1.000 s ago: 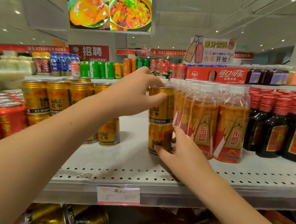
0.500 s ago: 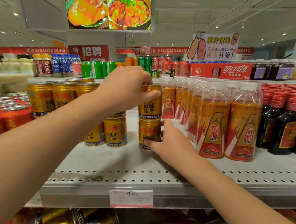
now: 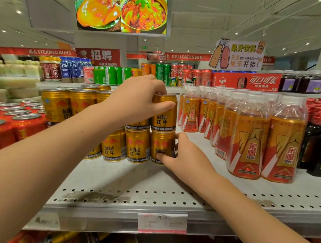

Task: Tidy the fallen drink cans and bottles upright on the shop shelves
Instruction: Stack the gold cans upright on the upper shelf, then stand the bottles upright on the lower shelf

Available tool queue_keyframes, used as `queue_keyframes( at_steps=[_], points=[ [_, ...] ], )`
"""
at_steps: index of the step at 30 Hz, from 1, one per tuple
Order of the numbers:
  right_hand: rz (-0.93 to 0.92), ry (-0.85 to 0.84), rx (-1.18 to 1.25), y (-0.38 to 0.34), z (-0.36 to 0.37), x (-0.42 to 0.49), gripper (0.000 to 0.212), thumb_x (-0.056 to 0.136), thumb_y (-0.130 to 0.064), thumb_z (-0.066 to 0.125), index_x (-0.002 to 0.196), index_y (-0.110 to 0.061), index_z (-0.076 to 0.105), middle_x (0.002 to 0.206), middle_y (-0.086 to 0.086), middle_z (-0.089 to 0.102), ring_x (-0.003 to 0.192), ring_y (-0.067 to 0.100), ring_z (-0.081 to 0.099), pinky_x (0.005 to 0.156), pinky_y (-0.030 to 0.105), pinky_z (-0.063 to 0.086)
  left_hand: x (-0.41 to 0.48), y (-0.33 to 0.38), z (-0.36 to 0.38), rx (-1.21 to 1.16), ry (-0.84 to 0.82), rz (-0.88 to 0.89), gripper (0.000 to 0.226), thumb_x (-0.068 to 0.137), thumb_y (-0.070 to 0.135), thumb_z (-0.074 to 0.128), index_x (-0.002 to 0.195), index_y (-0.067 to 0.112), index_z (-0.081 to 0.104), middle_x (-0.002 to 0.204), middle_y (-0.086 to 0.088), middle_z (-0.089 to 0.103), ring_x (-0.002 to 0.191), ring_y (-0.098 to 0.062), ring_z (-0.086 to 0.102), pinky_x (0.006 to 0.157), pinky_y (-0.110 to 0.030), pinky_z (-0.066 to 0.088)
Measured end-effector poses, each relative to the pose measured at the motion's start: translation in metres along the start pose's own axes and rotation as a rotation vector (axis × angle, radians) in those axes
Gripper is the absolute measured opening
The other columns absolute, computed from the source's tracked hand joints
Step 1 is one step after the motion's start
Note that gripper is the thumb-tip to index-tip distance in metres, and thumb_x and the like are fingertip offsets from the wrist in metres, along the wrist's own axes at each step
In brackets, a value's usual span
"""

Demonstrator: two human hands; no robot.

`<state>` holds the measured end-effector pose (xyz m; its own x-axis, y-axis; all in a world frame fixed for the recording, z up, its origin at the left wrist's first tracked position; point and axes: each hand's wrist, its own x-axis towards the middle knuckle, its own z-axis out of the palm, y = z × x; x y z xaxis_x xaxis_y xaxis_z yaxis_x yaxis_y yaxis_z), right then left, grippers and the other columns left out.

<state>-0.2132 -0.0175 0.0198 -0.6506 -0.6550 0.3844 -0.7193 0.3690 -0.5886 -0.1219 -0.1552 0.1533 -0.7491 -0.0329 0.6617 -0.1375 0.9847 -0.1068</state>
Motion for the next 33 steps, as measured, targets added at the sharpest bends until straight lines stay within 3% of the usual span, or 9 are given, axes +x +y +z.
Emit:
queue_keyframes(
  at_steps=[4, 7, 11, 14, 17, 21, 24, 27, 33],
  points=[
    [0.013, -0.024, -0.033, -0.001, -0.005, -0.009, 0.064, 0.086, -0.058, 0.067, 0.137, -0.031, 0.038, 0.117, -0.009, 0.062, 0.090, 0.005, 0.061, 0.072, 0.030, 0.053, -0.014, 0.001, -0.002, 0.049, 0.036, 0.065, 0.057, 0.095, 0.060, 0.055, 0.139, 0.023, 0.057, 0.134, 0.000, 0.057, 0.123, -0.019, 0.052, 0.105, -0.039, 0.045],
    [0.021, 0.041, -0.151, 0.006, -0.014, -0.037, 0.076, 0.089, -0.060, 0.059, 0.151, -0.031, 0.027, 0.132, -0.007, 0.059, 0.110, 0.013, 0.061, 0.087, 0.036, 0.055, -0.043, -0.002, -0.002, -0.071, 0.172, 0.061, 0.042, 0.097, 0.046, 0.060, 0.131, 0.022, 0.061, 0.130, 0.002, 0.058, 0.121, -0.015, 0.051, 0.103, -0.031, 0.042],
    [-0.019, 0.242, -0.130, 0.017, -0.025, -0.086, 0.043, 0.091, -0.058, 0.048, 0.130, -0.042, 0.053, 0.114, -0.023, 0.065, 0.100, -0.007, 0.059, 0.078, 0.023, 0.051, -0.099, -0.005, 0.013, -0.305, 0.223, -0.060, 0.015, 0.099, 0.034, 0.059, 0.103, 0.024, 0.070, 0.095, 0.016, 0.064, 0.086, 0.001, 0.056, 0.076, -0.019, 0.046],
    [-0.039, 0.380, -0.166, 0.016, -0.022, -0.103, 0.022, 0.096, -0.044, 0.050, 0.106, -0.037, 0.068, 0.092, -0.027, 0.064, 0.088, -0.012, 0.057, 0.064, 0.014, 0.042, -0.138, -0.009, 0.029, -0.443, 0.103, -0.240, 0.015, 0.098, 0.039, 0.059, 0.095, 0.031, 0.071, 0.084, 0.019, 0.066, 0.081, 0.001, 0.059, 0.068, -0.023, 0.049],
    [-0.042, 0.502, -0.174, 0.010, -0.013, -0.110, 0.021, 0.099, -0.035, 0.051, 0.098, -0.032, 0.071, 0.086, -0.021, 0.066, 0.080, -0.003, 0.059, 0.060, 0.019, 0.044, -0.161, -0.011, 0.029, -0.428, 0.033, -0.291, 0.014, 0.097, 0.045, 0.057, 0.093, 0.038, 0.069, 0.081, 0.023, 0.066, 0.081, 0.005, 0.059, 0.065, -0.023, 0.049],
    [-0.095, 0.584, -0.209, 0.010, -0.002, -0.125, 0.025, 0.101, -0.030, 0.046, 0.096, -0.024, 0.070, 0.090, -0.013, 0.067, 0.084, 0.008, 0.059, 0.066, 0.022, 0.041, -0.188, -0.005, 0.024, -0.351, 0.000, -0.273, 0.019, 0.098, 0.047, 0.054, 0.091, 0.038, 0.068, 0.078, 0.022, 0.066, 0.075, 0.001, 0.060, 0.063, -0.027, 0.051],
    [-0.153, 0.613, -0.241, 0.010, 0.015, -0.148, 0.024, 0.102, -0.024, 0.047, 0.104, -0.016, 0.070, 0.100, -0.005, 0.067, 0.103, 0.018, 0.057, 0.091, 0.031, 0.040, -0.217, 0.002, 0.024, -0.278, 0.078, -0.225, 0.022, 0.102, 0.040, 0.051, 0.091, 0.032, 0.069, 0.085, 0.019, 0.067, 0.079, -0.004, 0.060, 0.063, -0.028, 0.049],
    [-0.091, 0.594, -0.228, 0.009, 0.028, -0.171, 0.033, 0.100, -0.025, 0.049, 0.126, -0.014, 0.066, 0.128, -0.004, 0.063, 0.136, 0.020, 0.040, 0.115, 0.028, 0.025, -0.243, 0.006, 0.033, -0.288, 0.152, -0.139, 0.022, 0.102, 0.030, 0.053, 0.098, 0.022, 0.072, 0.104, 0.011, 0.072, 0.095, -0.012, 0.067, 0.076, -0.038, 0.052],
    [-0.017, 0.486, -0.070, 0.011, 0.030, -0.208, 0.041, 0.099, -0.029, 0.050, 0.139, -0.029, 0.055, 0.153, -0.019, 0.039, 0.147, 0.004, 0.025, 0.117, 0.014, 0.016, -0.271, 0.020, 0.046, -0.231, 0.220, -0.137, 0.031, 0.100, 0.027, 0.057, 0.124, 0.011, 0.069, 0.129, -0.001, 0.067, 0.123, -0.021, 0.060, 0.110, -0.042, 0.036]
  ],
)
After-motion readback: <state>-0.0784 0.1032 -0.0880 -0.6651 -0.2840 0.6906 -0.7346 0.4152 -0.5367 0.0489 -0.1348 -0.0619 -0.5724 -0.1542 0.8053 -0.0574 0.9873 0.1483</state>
